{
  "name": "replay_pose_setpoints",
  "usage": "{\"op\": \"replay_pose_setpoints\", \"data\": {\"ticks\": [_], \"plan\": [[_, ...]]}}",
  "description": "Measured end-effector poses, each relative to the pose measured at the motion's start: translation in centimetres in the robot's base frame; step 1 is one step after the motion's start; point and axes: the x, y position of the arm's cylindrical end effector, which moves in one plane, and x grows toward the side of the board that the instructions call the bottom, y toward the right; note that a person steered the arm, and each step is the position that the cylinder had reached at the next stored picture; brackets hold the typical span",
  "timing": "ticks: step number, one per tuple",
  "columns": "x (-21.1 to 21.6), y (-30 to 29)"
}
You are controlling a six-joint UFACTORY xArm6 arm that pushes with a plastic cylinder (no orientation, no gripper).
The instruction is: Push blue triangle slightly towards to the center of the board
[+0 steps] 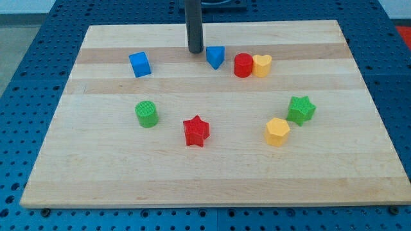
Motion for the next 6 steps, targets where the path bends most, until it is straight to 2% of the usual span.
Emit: {"op": "replay_pose_setpoints", "data": {"ticks": [1,2,5,6], "plan": [[-1.3,2.1],[0.2,3.7],[4.9,3.8],[5.1,3.8]]}}
